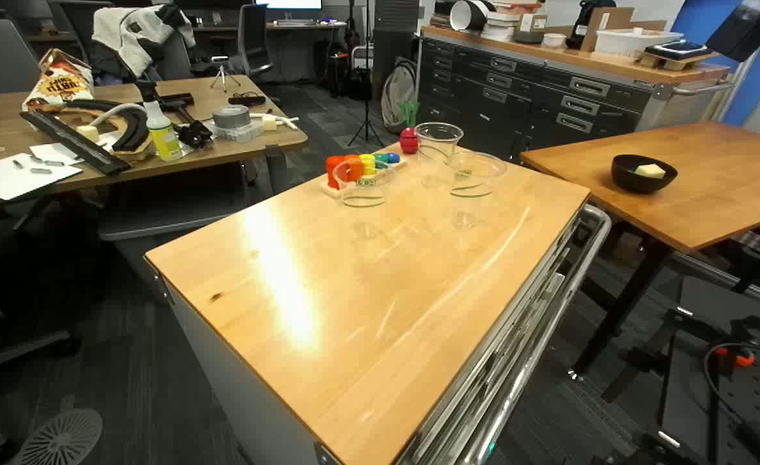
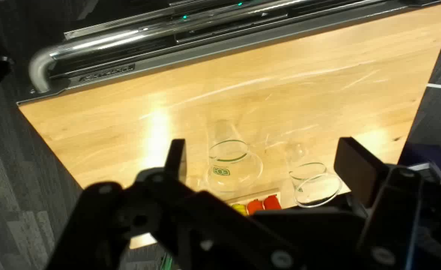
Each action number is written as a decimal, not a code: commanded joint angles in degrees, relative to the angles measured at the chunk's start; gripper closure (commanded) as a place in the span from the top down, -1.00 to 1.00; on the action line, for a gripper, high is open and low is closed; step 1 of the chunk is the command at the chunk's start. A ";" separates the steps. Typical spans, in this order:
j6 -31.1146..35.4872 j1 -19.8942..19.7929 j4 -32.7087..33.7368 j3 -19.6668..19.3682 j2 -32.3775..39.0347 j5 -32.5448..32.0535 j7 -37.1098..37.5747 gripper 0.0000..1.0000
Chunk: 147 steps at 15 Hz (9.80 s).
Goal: Pick up the two cups and stack them with the third cup
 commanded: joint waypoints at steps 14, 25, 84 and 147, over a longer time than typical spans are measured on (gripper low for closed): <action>1.12 -0.35 6.50 -0.18 10.60 0.01 -0.03 1.00; 12.46 0.60 22.55 0.31 39.17 2.29 2.61 1.00; -24.86 -4.23 56.97 -3.76 54.66 24.20 -7.22 -0.93; -9.84 -11.77 76.06 2.99 85.17 22.75 -17.36 -0.35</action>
